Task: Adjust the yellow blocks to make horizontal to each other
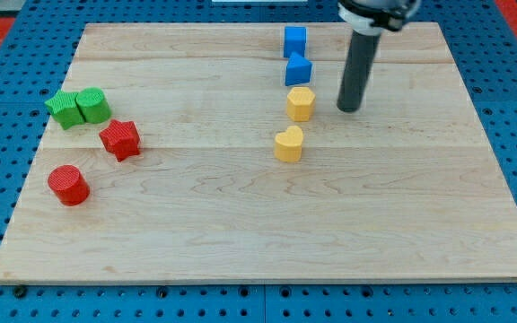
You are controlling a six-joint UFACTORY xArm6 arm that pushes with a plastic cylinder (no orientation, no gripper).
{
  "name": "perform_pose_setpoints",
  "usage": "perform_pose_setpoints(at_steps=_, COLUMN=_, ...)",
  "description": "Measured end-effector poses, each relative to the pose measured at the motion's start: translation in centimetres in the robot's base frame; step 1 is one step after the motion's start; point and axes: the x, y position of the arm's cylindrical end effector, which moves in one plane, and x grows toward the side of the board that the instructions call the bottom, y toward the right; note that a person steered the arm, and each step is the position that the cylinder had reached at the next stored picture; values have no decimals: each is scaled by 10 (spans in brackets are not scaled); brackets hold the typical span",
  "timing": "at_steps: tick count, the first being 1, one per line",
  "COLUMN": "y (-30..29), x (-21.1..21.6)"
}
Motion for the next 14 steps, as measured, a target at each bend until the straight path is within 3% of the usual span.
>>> perform_pose_setpoints(at_steps=2, y=-148, x=-5)
perform_pose_setpoints(at_steps=4, y=-18, x=15)
perform_pose_setpoints(at_steps=5, y=-69, x=39)
perform_pose_setpoints(at_steps=6, y=-90, x=27)
perform_pose_setpoints(at_steps=7, y=-70, x=21)
perform_pose_setpoints(at_steps=8, y=-3, x=73)
perform_pose_setpoints(at_steps=9, y=-2, x=99)
perform_pose_setpoints(at_steps=12, y=-4, x=101)
perform_pose_setpoints(at_steps=14, y=-91, x=76)
